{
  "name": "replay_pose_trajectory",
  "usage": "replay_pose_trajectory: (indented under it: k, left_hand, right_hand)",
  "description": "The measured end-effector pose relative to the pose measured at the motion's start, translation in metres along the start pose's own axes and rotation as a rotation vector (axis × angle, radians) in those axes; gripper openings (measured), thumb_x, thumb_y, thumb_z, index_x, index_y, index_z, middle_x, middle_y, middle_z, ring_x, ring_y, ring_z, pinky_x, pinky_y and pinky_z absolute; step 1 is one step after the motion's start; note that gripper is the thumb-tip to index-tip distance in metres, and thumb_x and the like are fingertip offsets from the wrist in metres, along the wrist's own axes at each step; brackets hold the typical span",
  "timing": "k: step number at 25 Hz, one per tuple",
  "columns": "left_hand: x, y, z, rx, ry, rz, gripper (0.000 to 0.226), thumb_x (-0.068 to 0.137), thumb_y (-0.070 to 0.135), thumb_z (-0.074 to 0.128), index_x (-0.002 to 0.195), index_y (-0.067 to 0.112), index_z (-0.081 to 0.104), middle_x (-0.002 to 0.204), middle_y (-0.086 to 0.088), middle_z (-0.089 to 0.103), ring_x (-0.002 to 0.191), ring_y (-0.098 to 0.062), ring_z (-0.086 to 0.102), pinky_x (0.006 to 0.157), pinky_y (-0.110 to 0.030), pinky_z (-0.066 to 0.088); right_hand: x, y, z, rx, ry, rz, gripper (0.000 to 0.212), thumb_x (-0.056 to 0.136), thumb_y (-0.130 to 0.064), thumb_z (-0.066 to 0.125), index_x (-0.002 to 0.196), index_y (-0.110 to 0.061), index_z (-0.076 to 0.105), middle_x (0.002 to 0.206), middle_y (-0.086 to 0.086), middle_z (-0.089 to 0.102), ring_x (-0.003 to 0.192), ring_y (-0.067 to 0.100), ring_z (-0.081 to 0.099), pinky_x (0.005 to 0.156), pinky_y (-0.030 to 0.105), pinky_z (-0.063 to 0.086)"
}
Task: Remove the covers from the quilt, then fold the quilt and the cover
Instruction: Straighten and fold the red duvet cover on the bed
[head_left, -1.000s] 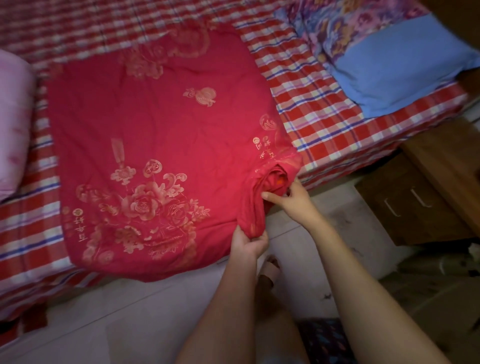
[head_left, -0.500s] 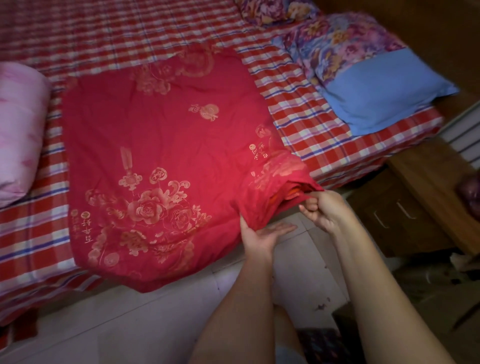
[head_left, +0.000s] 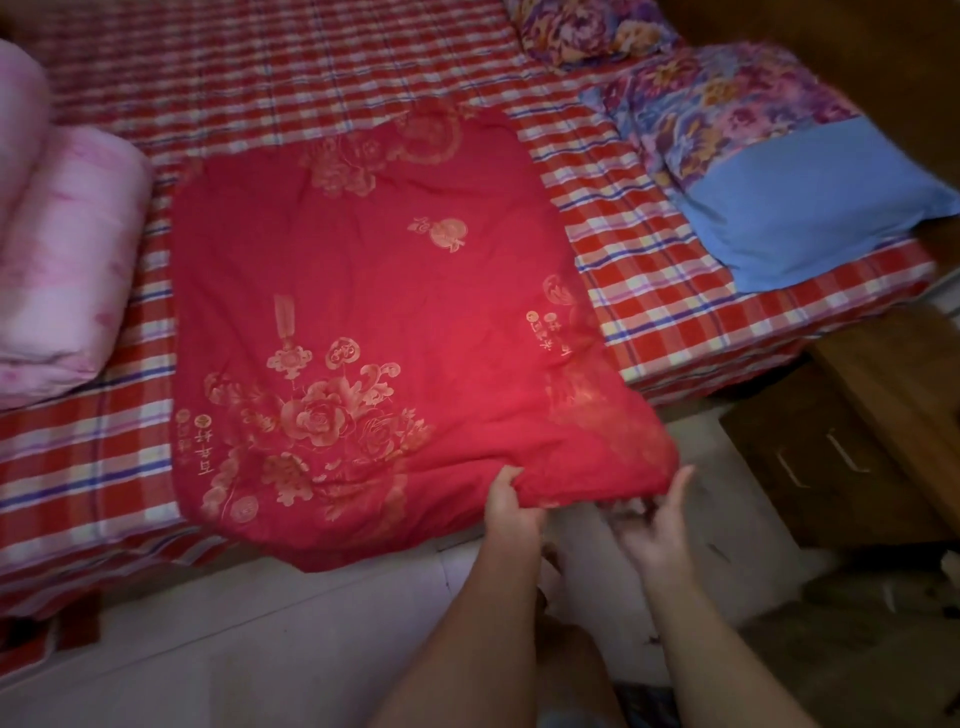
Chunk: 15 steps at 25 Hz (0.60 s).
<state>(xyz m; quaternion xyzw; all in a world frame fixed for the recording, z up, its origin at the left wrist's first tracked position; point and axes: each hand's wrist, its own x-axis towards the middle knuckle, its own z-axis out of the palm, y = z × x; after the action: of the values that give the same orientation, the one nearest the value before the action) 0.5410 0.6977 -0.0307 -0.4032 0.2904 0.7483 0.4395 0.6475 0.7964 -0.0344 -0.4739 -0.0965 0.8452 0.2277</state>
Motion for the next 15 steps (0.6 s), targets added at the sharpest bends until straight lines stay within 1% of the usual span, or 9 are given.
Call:
replay_pose_trajectory:
  k: [3, 4, 6, 7, 9, 11, 13, 14, 15]
  left_hand:
    - [-0.017, 0.001, -0.001, 0.149, 0.038, 0.032, 0.027, 0.095, 0.013, 0.036, 0.109, 0.001, 0.055, 0.075, -0.019, 0.068, 0.081, -0.030, 0.057, 0.083, -0.044, 0.049]
    - [-0.015, 0.004, -0.006, 0.098, 0.091, 0.027, 0.024, 0.095, 0.012, 0.040, 0.112, 0.003, 0.055, 0.084, -0.015, 0.067, 0.081, -0.022, 0.058, 0.091, -0.037, 0.047]
    - [-0.009, 0.011, -0.012, 0.053, 0.157, 0.059, 0.024, 0.093, 0.013, 0.051, 0.116, 0.008, 0.058, 0.103, -0.005, 0.065, 0.084, -0.009, 0.056, 0.096, -0.028, 0.047]
    - [-0.010, 0.012, -0.014, 0.091, 0.186, 0.096, 0.030, 0.092, 0.013, 0.054, 0.121, 0.009, 0.058, 0.107, -0.003, 0.063, 0.086, -0.009, 0.056, 0.096, -0.028, 0.046]
    - [-0.021, 0.021, -0.017, 0.018, 0.093, 0.092, 0.040, 0.091, 0.014, 0.053, 0.130, 0.007, 0.054, 0.105, -0.010, 0.063, 0.090, -0.020, 0.058, 0.096, -0.036, 0.044]
    - [-0.027, 0.031, -0.010, -0.177, -0.034, 0.232, 0.044, 0.091, 0.027, 0.052, 0.130, 0.007, 0.053, 0.115, -0.018, 0.062, 0.105, -0.033, 0.057, 0.089, -0.047, 0.047]
    - [-0.031, 0.045, -0.005, -0.302, -0.101, 0.344, 0.047, 0.091, 0.047, 0.049, 0.123, 0.013, 0.057, 0.120, -0.015, 0.061, 0.111, -0.032, 0.055, 0.080, -0.046, 0.053]
    - [-0.029, 0.053, -0.007, -0.351, -0.083, 0.399, 0.045, 0.090, 0.052, 0.048, 0.120, 0.019, 0.057, 0.123, -0.012, 0.060, 0.114, -0.031, 0.054, 0.081, -0.047, 0.053]
    - [-0.034, 0.062, -0.009, -0.478, -0.127, 0.332, 0.036, 0.091, 0.052, 0.048, 0.117, 0.027, 0.056, 0.130, -0.009, 0.056, 0.120, -0.030, 0.051, 0.089, -0.048, 0.050]
  right_hand:
    - [0.001, 0.071, 0.020, -0.098, -0.117, 0.332, 0.094, 0.025, -0.057, 0.088, 0.098, -0.001, 0.068, 0.098, 0.023, 0.070, 0.079, 0.034, 0.071, 0.064, 0.049, 0.057]
    - [-0.001, 0.078, 0.031, -0.146, -0.123, 0.412, 0.096, 0.023, -0.054, 0.089, 0.099, 0.002, 0.068, 0.102, 0.024, 0.069, 0.082, 0.034, 0.070, 0.065, 0.050, 0.056]
    - [0.000, 0.081, 0.045, -0.203, -0.107, 0.488, 0.078, 0.042, -0.049, 0.085, 0.097, 0.004, 0.068, 0.098, 0.023, 0.070, 0.078, 0.032, 0.071, 0.065, 0.048, 0.056]
    - [-0.004, 0.083, 0.053, -0.213, -0.123, 0.484, 0.067, 0.053, -0.043, 0.083, 0.098, 0.004, 0.066, 0.099, 0.022, 0.069, 0.075, 0.030, 0.072, 0.067, 0.045, 0.057]
    - [-0.007, 0.086, 0.065, -0.213, -0.101, 0.310, 0.043, 0.077, -0.020, 0.074, 0.110, 0.004, 0.061, 0.102, 0.019, 0.068, 0.073, 0.026, 0.071, 0.070, 0.039, 0.058]
    - [-0.015, 0.081, 0.083, -0.200, -0.102, 0.118, 0.039, 0.090, -0.007, 0.056, 0.127, 0.002, 0.052, 0.103, 0.014, 0.067, 0.085, 0.023, 0.068, 0.078, 0.035, 0.057]
    - [-0.026, 0.065, 0.103, -0.140, -0.144, 0.045, 0.050, 0.082, 0.001, 0.062, 0.130, 0.001, 0.050, 0.107, 0.015, 0.064, 0.099, 0.025, 0.062, 0.094, 0.040, 0.049]
    - [-0.029, 0.055, 0.110, -0.086, -0.179, 0.065, 0.061, 0.067, 0.004, 0.074, 0.125, 0.000, 0.053, 0.105, 0.017, 0.065, 0.100, 0.028, 0.062, 0.099, 0.043, 0.044]
    - [-0.033, 0.046, 0.116, -0.070, -0.196, 0.107, 0.072, 0.049, 0.006, 0.081, 0.116, 0.000, 0.056, 0.101, 0.019, 0.067, 0.096, 0.031, 0.064, 0.101, 0.046, 0.041]
